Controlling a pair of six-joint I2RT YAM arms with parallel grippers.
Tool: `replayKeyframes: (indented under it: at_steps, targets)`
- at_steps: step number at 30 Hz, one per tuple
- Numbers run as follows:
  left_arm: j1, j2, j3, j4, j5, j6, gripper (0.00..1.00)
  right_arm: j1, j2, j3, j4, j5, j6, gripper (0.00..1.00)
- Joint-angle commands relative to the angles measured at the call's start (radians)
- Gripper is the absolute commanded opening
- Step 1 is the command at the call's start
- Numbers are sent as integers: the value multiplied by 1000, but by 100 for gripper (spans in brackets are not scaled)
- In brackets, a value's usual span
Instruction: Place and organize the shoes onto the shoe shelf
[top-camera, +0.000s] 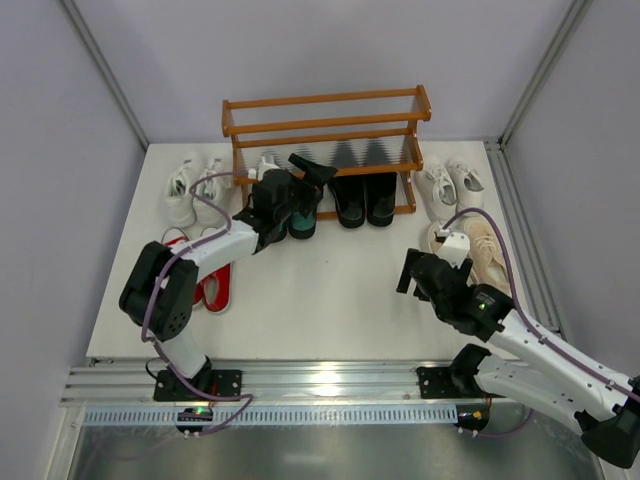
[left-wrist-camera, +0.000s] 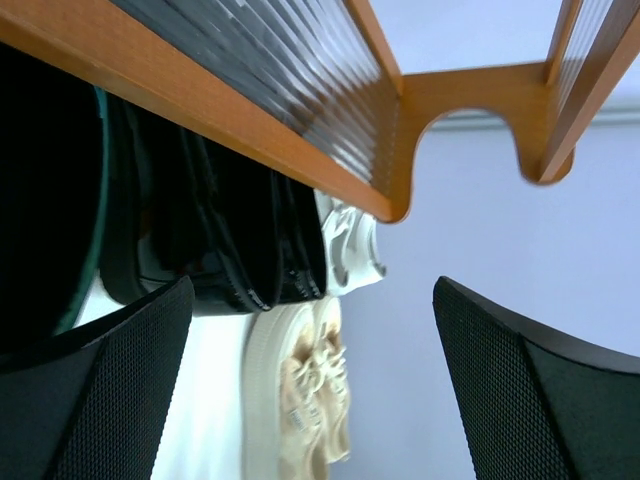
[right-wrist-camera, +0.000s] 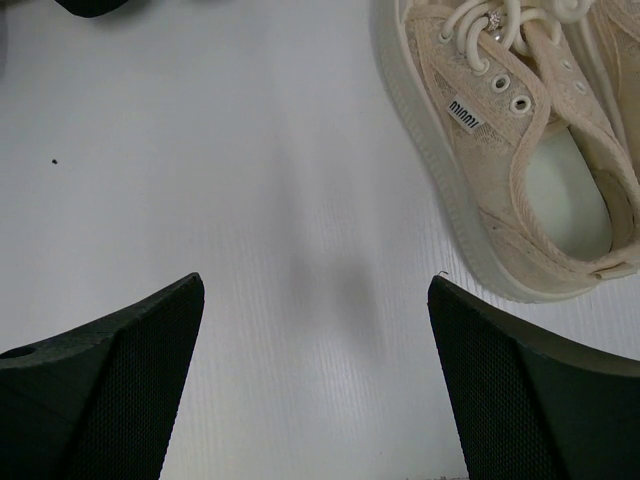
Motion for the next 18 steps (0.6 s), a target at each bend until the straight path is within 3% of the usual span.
replayKeyframes:
  at_steps: [1,12,18]
  targets:
    - [-21,23,52,80,-132,-115,100,5,-34,-2,-17,40,7,93]
    - [-33,215,181,76,-226,-161,82,4,-93,8,-63,42,13,92]
    - [-35,290,247,77,-251,-160,61,5,-122,10,-72,34,18,91]
